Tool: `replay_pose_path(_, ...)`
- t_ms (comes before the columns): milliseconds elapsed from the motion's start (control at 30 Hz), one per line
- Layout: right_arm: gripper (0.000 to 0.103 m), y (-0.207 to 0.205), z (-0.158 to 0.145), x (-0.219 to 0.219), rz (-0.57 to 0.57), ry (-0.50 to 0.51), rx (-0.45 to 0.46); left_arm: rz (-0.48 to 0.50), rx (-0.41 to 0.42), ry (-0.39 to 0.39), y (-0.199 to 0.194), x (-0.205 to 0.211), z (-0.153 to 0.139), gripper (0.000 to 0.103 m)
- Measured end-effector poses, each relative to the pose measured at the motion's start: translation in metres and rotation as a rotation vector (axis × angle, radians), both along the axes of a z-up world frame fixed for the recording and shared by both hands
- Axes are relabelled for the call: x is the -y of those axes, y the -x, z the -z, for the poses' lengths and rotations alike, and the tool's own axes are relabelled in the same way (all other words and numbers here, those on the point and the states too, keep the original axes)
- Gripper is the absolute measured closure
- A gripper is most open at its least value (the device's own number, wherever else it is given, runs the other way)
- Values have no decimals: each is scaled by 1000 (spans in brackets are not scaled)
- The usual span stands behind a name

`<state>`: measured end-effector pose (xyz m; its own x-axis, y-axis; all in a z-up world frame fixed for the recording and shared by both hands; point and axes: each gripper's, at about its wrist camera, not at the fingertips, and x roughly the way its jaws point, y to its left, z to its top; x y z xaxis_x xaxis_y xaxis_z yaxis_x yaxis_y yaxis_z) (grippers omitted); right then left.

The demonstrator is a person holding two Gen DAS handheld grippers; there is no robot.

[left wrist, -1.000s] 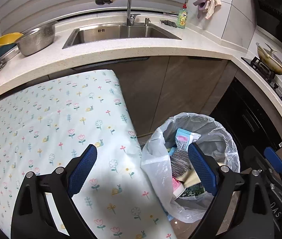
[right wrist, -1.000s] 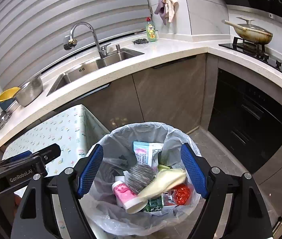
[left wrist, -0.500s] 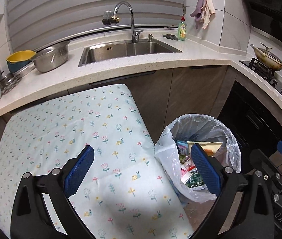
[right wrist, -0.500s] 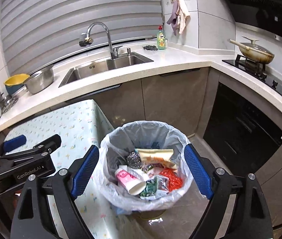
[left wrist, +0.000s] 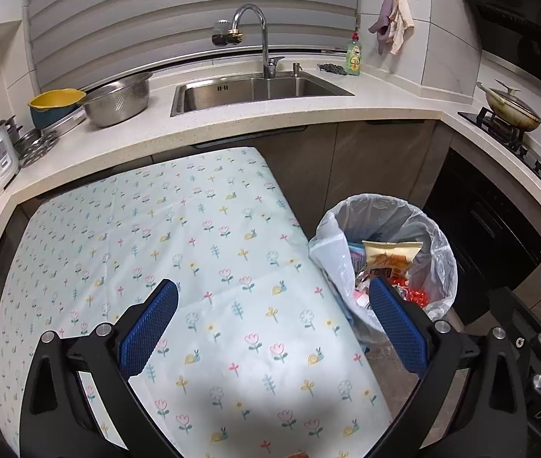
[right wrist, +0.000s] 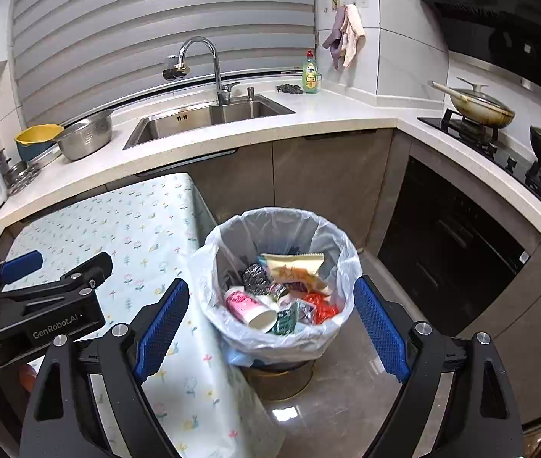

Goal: Collect trash

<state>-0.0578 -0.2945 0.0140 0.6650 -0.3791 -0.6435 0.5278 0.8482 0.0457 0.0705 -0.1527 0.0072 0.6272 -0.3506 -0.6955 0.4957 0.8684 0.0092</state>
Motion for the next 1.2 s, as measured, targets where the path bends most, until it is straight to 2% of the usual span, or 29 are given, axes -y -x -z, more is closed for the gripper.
replay_pose_path(533,19,21,9,-31,11,11,-14,-46,0,31,23,-40,8,7)
replay_pose_path(767,19,28,12,-36,14,27,-19,-41,24,32,34,-41,7,7)
replay_pose_path(1200,19,35,19,-36,10,25,-12,-21,21,26,48,-34,15,7)
